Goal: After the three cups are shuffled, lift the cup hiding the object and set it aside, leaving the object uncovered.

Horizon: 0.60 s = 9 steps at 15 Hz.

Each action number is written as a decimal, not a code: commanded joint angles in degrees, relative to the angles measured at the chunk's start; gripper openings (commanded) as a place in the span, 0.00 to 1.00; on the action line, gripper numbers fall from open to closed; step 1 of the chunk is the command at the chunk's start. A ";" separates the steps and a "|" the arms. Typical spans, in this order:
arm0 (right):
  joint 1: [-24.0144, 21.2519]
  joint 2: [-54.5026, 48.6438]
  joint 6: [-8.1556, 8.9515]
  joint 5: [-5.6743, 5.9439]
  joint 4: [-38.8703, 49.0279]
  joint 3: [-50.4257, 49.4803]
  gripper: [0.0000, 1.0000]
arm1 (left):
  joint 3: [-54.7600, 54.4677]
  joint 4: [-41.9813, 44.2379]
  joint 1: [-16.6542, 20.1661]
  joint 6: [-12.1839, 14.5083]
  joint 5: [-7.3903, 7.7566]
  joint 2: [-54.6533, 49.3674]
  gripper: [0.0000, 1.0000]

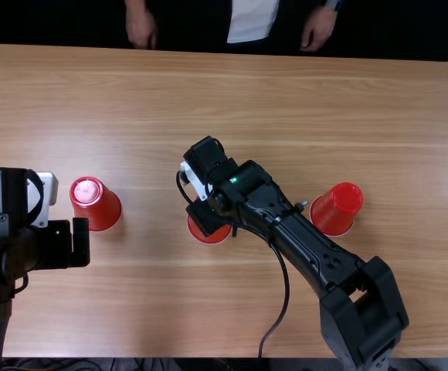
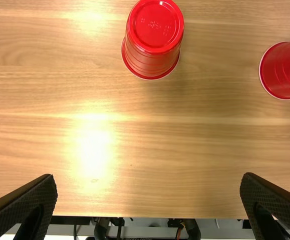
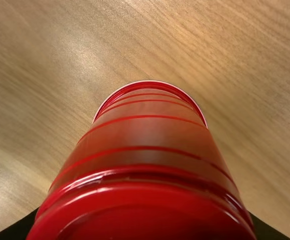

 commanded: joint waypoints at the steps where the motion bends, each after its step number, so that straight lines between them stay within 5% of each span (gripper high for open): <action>1: 0.76 -1.70 0.66 0.09 0.02 1.19 0.10 | -0.88 0.03 0.17 -0.05 0.37 -0.38 1.00; 9: -0.03 -21.13 0.76 0.30 -0.19 0.22 0.09 | -1.32 0.03 0.00 -0.05 0.27 -0.38 1.00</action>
